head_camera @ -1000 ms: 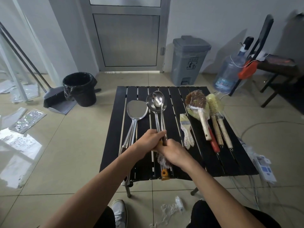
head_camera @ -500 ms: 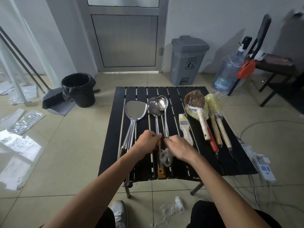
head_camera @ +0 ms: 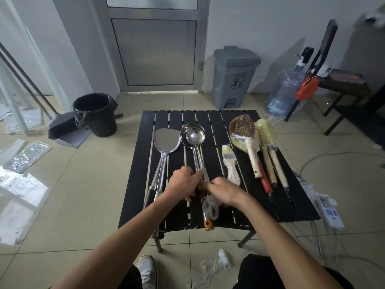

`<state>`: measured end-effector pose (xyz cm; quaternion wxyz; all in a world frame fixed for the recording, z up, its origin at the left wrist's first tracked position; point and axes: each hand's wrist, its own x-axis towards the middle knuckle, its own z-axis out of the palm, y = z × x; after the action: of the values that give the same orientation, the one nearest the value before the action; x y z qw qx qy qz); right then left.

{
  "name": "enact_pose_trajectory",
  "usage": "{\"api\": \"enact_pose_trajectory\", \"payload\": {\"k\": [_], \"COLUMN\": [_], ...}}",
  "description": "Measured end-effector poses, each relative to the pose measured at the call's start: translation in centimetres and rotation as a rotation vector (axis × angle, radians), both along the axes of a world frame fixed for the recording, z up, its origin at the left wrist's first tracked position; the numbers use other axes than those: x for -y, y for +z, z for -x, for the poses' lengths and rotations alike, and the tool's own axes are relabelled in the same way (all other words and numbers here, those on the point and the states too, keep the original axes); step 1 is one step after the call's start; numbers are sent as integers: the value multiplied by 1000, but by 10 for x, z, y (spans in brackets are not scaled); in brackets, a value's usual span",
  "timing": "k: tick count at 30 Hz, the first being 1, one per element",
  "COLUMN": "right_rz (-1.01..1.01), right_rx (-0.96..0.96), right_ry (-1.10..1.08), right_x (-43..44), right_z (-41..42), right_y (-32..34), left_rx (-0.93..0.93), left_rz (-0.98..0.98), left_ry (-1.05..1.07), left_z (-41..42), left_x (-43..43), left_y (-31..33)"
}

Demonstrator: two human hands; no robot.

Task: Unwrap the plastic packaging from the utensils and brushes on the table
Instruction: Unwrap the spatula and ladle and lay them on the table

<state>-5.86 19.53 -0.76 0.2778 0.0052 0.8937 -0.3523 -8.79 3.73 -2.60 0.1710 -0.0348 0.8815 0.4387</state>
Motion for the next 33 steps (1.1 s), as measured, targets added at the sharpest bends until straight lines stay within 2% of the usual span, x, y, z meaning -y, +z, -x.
{"api": "enact_pose_trajectory", "payload": {"k": [6, 9, 11, 15, 17, 21, 25, 28, 30, 33], "right_rz": [-126, -75, 37, 507, 665, 831, 924, 983, 1004, 912], "right_rx": [-156, -179, -180, 37, 82, 80, -60, -196, -264, -271], "right_ry": [56, -7, -91, -204, -207, -265, -368, -526, -728, -1063], "right_x": [8, 3, -6, -38, -56, -94, -147, -196, -231, -279], "right_z": [-8, -10, -10, -13, -16, -22, -28, -28, -27, -23], "right_y": [-7, -2, 6, 28, 34, 42, 49, 47, 37, 11], "left_rx": [-56, -63, -107, -213, -224, -225, -261, -293, -311, -348], "left_rz": [162, 192, 214, 168, 144, 171, 147, 133, 109, 96], "left_ry": [-15, 9, 27, 28, 1, -21, -25, -15, -29, -53], "left_z": [2, 2, 0, -5, -8, -14, -17, -17, -18, -19], "left_x": [-1, -2, -3, -2, -1, -2, -1, -1, -2, -1], "left_y": [-4, -3, 0, 8, 9, 8, 4, 3, 3, 5]}}
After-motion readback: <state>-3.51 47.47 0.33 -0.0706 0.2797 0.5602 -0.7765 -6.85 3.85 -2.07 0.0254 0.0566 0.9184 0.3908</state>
